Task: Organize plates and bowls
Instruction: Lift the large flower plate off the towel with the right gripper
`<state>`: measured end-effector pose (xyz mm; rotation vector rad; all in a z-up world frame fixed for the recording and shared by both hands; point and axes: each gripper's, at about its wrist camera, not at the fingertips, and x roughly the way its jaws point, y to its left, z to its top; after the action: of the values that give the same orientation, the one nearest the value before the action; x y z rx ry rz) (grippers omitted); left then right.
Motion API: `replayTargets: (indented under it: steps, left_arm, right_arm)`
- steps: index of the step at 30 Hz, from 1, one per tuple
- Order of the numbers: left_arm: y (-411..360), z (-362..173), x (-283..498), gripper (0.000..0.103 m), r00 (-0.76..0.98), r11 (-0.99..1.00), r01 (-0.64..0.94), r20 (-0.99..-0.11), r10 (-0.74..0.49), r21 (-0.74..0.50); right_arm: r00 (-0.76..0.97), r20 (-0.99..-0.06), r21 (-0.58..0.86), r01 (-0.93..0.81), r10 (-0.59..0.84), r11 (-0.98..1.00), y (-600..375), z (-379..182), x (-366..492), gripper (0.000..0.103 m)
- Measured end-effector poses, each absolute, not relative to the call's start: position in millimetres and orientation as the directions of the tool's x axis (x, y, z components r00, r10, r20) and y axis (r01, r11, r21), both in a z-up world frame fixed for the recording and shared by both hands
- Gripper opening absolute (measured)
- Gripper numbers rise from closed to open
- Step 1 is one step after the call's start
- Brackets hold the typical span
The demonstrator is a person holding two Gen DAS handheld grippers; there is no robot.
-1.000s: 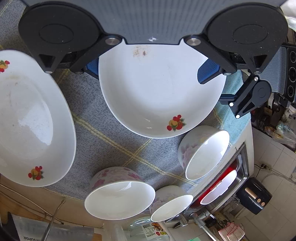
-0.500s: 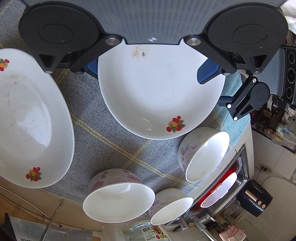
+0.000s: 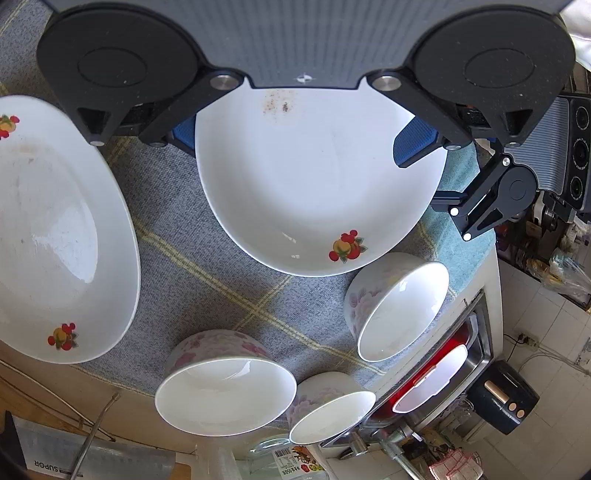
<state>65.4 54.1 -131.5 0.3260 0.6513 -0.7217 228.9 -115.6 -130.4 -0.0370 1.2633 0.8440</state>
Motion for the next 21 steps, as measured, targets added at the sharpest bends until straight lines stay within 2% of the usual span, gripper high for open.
replayTargets:
  steps: [21]
  left_arm:
    - [43.8, -101.5, 51.4, 0.102, 0.600, 0.743, 0.666, -0.637, -0.484, 0.063]
  right_arm:
    - [0.083, -0.820, 0.401, -0.623, 0.567, 0.671, -127.9, -102.1, 208.8, 0.103]
